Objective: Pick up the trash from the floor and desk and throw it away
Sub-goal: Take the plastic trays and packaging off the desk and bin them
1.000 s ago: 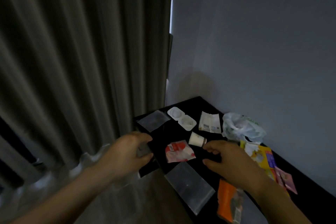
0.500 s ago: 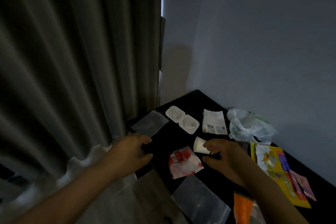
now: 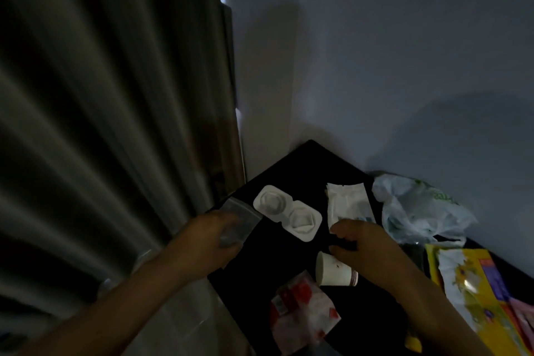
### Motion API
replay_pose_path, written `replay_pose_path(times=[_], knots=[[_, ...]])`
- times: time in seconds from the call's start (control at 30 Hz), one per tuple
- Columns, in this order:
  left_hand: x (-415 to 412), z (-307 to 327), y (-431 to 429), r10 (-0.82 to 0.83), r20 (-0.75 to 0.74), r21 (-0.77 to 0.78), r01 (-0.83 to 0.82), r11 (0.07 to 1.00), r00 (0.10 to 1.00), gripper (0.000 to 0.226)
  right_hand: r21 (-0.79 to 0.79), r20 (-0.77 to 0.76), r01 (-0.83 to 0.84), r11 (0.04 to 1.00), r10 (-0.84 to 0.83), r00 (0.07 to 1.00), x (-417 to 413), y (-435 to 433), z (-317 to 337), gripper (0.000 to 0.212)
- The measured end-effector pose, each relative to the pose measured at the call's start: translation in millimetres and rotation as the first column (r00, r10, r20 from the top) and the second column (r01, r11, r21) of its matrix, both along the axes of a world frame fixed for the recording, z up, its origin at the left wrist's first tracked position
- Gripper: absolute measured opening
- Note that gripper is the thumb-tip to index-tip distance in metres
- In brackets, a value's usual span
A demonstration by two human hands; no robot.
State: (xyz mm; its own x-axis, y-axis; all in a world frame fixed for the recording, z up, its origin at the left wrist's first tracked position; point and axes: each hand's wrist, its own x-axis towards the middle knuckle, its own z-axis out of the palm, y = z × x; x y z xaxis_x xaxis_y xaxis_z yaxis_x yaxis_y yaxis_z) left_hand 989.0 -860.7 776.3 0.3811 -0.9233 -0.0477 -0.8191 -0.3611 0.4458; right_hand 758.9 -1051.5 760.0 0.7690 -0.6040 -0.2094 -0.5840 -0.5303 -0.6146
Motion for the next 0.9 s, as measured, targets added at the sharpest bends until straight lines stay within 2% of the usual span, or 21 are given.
replay_pose_path(times=[0.07, 0.13, 0.2, 0.27, 0.37, 0.57, 0.73, 0.9], knots=[[8, -8, -15, -0.018, -0.019, 0.011, 0.018, 1.000, 1.000, 0.039, 0.008, -0.022, 0.024, 1.000, -0.024, 0.999, 1, -11, -6, 0.023], [17, -18, -31, -0.042, -0.024, 0.020, 0.043, 0.999, 0.999, 0.041, -0.015, -0.059, 0.028, 0.999, -0.029, 0.998, 3, -21, -13, 0.006], [27, -31, -50, -0.082, -0.038, 0.052, 0.084, 0.995, 0.996, 0.041, -0.024, -0.119, 0.035, 0.999, -0.038, 0.992, 5, -31, -21, 0.006], [37, -47, -71, -0.139, -0.076, 0.098, 0.146, 0.984, 0.987, 0.040, -0.018, -0.169, 0.075, 0.997, -0.077, 0.983, 7, -39, -29, 0.020], [47, -70, -99, -0.172, -0.142, 0.090, 0.186, 0.978, 0.975, 0.041, 0.002, -0.217, 0.181, 0.983, -0.177, 0.960, 9, -47, -40, 0.038], [62, -112, -151, -0.260, -0.246, 0.130, 0.297, 0.946, 0.934, 0.061, -0.001, -0.284, 0.298, 0.955, -0.286, 0.915, 22, -69, -64, 0.042], [78, -139, -189, -0.369, -0.251, 0.226, 0.425, 0.877, 0.895, 0.069, -0.015, -0.275, 0.407, 0.913, -0.396, 0.876, 37, -95, -93, 0.060], [82, -168, -220, -0.474, -0.142, 0.282, 0.494, 0.822, 0.869, 0.099, -0.013, -0.267, 0.464, 0.886, -0.450, 0.852, 51, -123, -125, 0.078]])
